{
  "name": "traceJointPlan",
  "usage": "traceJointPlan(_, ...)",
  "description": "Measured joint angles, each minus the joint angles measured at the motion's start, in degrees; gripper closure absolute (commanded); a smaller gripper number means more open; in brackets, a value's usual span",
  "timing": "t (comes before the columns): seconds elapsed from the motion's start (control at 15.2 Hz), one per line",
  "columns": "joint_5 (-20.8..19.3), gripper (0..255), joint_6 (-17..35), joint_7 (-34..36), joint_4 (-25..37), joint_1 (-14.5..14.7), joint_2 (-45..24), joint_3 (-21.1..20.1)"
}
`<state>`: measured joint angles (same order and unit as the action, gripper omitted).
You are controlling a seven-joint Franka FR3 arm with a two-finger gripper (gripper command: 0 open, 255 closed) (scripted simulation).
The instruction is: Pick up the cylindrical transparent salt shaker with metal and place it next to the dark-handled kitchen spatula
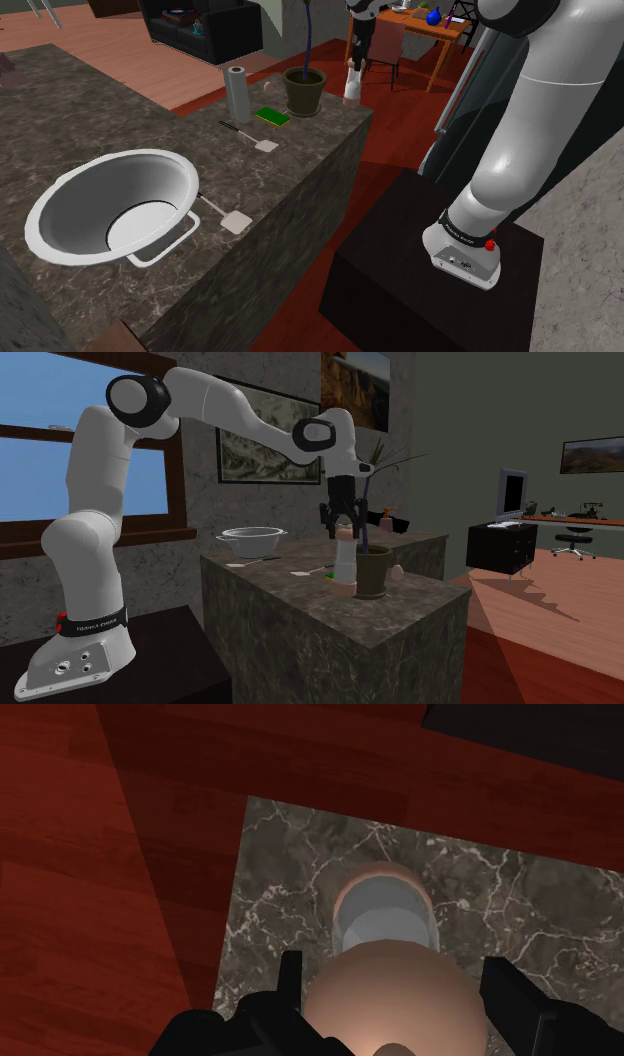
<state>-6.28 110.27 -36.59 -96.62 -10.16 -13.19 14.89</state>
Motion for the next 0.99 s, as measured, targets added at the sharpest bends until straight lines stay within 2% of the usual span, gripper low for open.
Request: traceJointPlan(0.99, 0.21, 255, -11.37, -1.46, 10.95, -0.08, 0.53, 0.11)
